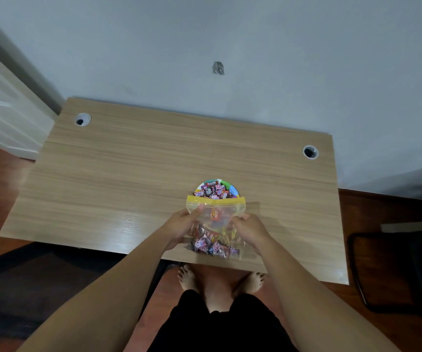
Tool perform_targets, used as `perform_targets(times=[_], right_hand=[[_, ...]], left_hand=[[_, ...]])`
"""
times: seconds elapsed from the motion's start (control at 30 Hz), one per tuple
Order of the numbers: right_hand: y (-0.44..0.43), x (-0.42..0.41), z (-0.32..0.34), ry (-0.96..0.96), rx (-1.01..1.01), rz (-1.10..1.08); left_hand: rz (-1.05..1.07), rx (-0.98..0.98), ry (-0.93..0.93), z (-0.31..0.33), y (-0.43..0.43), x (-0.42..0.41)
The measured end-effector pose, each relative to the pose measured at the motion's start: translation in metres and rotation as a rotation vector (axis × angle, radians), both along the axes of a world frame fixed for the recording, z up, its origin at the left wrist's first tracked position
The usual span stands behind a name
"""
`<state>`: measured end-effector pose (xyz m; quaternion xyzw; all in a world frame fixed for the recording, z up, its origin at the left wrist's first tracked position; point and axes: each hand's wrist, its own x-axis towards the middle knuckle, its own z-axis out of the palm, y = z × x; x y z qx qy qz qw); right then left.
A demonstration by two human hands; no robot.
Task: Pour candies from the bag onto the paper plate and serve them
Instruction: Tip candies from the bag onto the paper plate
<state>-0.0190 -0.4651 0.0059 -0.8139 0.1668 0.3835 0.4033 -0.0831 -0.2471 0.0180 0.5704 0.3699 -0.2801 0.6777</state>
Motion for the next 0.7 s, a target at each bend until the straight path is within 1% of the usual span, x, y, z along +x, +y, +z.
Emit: perform_targets(times=[0.17,0.27,0.43,0.53,0.7], right_hand=[[-0.003,-0.006,-0.011,0.020,-0.019,0.003],[-0.004,-0.010,-0.011,0.032,0.029,-0.013],[-0.006,-0.017,-0.006,0.043,0.166,-0.059],[-0.003,-0.019,-0.009,0.039,0.187,-0.124],[0.001,-0.020,-0.009,0.043,0.187,-0.165]], left_hand=[[-0.016,0.045,0.015,-0.010,-0.002,-0.003],[-0.028,0.049,0.013,-0.016,-0.004,-0.004],[0.015,0.016,0.008,-0.017,-0.008,-0.003],[0.043,0.002,-0.016,-0.019,-0.011,-0.001],[0.073,0.016,-0.022,-0.024,-0.011,0.000]])
